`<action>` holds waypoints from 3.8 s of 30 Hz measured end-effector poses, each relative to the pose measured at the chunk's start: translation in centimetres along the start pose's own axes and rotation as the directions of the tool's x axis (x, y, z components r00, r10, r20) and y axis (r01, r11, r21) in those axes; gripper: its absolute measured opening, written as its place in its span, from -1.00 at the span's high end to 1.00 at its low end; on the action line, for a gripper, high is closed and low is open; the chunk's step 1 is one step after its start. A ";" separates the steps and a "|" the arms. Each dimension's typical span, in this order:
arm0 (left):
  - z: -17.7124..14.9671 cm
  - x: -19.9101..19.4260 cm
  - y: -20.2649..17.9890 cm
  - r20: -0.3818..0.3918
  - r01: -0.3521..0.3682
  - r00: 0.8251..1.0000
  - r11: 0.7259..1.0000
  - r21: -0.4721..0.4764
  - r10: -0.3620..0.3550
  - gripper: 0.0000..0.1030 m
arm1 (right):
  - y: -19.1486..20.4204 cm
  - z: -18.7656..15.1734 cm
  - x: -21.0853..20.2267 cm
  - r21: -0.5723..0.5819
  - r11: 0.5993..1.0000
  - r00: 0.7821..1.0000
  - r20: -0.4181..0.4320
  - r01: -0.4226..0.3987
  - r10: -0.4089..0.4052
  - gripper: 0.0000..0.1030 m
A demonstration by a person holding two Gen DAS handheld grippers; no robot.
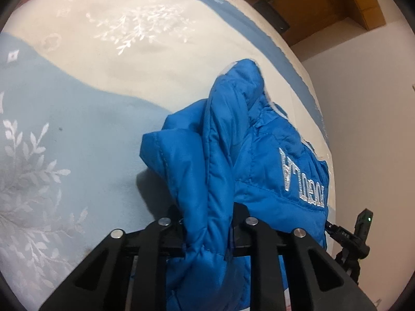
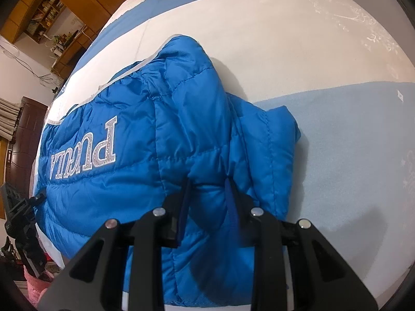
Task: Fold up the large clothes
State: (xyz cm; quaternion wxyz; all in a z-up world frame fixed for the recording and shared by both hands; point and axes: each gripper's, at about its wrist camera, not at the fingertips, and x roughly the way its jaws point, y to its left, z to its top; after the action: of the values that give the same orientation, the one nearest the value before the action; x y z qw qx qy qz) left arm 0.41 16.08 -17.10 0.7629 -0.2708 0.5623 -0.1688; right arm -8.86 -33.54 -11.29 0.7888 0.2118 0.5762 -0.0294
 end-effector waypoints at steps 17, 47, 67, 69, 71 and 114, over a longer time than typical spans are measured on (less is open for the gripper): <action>-0.6 -3.7 -5.3 0.088 -0.035 0.996 0.999 0.004 0.035 0.62 | -2.0 0.7 -3.7 0.015 0.992 0.992 0.038 -0.121 0.121 0.40; -8.3 11.9 -30.3 -0.085 -0.033 0.995 0.955 0.296 0.061 0.25 | -6.4 1.1 -9.5 -0.147 0.984 0.995 0.025 -0.096 0.100 0.23; -10.2 6.1 -32.0 -0.105 0.078 0.993 0.937 0.340 -0.044 0.11 | -2.2 2.6 -8.8 -0.243 0.970 1.000 -0.008 -0.026 0.025 -0.02; -10.1 3.8 -32.8 -0.074 0.090 0.995 0.928 0.361 -0.068 0.07 | -1.4 2.6 -9.3 -0.257 0.966 1.000 0.005 -0.002 0.004 -0.12; -9.5 2.0 -32.5 -0.018 0.045 0.999 0.925 0.377 -0.041 0.07 | -0.7 2.6 -9.8 -0.266 0.964 1.000 0.018 0.016 -0.012 -0.28; -3.7 2.9 -23.2 0.065 -0.220 0.975 0.909 0.354 0.211 -0.06 | 8.1 2.6 -12.8 -0.265 0.947 0.980 0.026 -0.183 0.196 0.79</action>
State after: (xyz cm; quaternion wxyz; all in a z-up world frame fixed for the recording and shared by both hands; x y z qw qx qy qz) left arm -1.14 -4.90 -6.16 0.8204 -0.0652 0.5388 -0.1801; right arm -8.45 -29.66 3.56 0.8238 0.1595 0.5312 0.1172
